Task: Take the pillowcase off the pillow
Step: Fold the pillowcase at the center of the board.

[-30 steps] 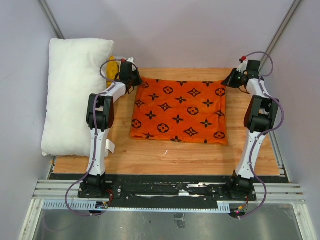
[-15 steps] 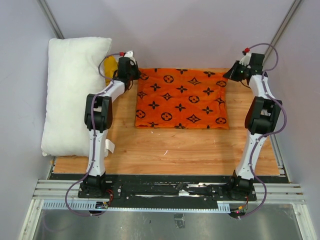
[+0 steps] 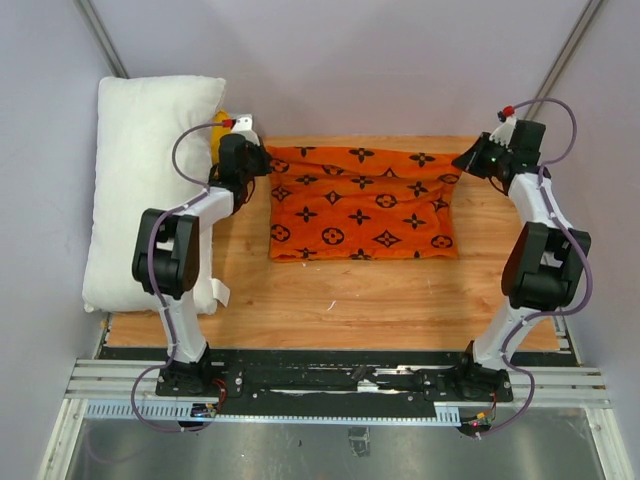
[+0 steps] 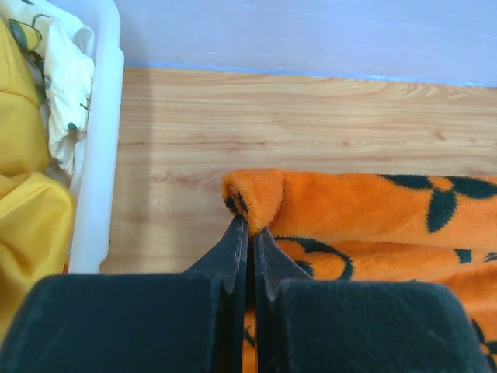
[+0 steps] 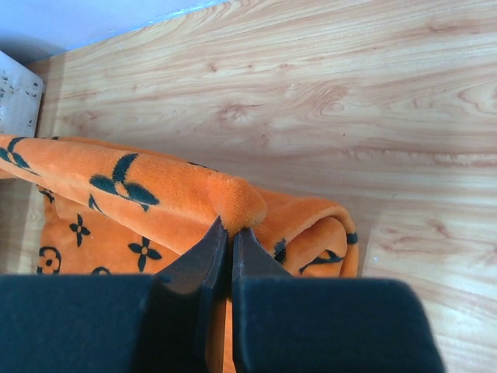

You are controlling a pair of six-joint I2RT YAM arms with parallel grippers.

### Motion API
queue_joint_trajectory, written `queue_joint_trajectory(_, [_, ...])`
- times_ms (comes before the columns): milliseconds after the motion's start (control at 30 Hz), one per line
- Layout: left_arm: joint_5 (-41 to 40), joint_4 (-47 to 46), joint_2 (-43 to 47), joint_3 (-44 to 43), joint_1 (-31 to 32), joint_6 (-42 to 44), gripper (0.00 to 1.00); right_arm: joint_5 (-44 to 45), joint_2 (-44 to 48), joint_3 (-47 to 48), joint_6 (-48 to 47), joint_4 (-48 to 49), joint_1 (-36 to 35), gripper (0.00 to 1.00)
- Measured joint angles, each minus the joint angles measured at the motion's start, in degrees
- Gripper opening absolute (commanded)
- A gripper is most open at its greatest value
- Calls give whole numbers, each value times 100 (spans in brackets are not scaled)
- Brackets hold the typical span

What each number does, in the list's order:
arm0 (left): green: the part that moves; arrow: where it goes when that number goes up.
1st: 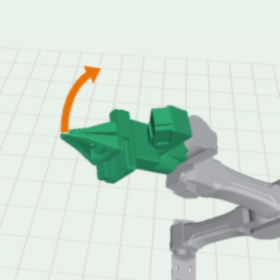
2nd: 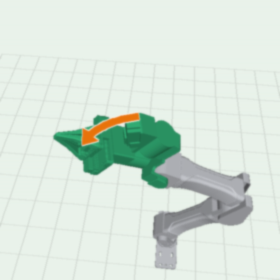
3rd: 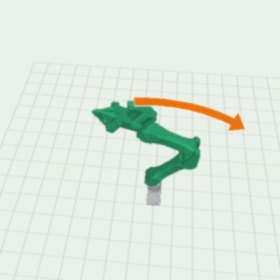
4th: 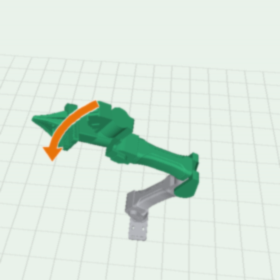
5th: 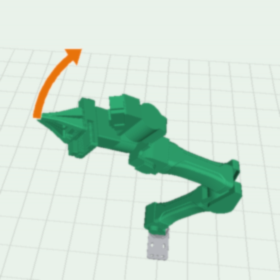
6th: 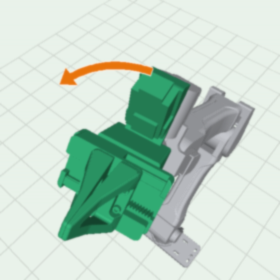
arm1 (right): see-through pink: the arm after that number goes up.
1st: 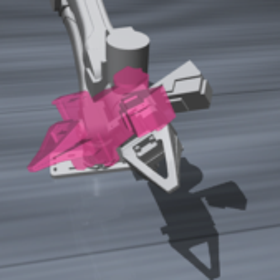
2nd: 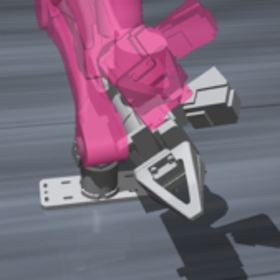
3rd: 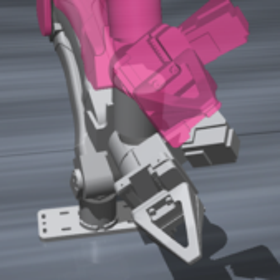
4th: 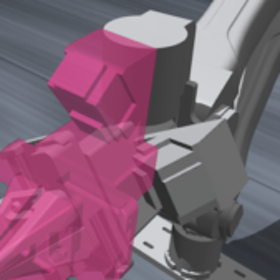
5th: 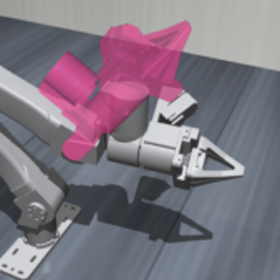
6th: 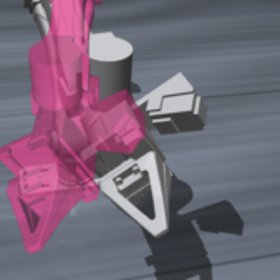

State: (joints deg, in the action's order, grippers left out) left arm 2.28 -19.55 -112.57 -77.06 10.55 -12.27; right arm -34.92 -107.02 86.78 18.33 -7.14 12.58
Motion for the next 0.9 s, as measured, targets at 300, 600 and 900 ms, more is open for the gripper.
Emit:
queue_joint_trajectory(300, [-457,-564,1102,1556,459,0,0,52,868,-1394,256,339,219,1])
queue_joint_trajectory(600, [-1178,-752,1755,2946,822,-232,0,-68,1408,-3136,1049,953,603,1])
queue_joint_trajectory(900, [-1362,-828,1777,3550,824,-754,0,-212,1440,-3869,1611,1510,643,1])
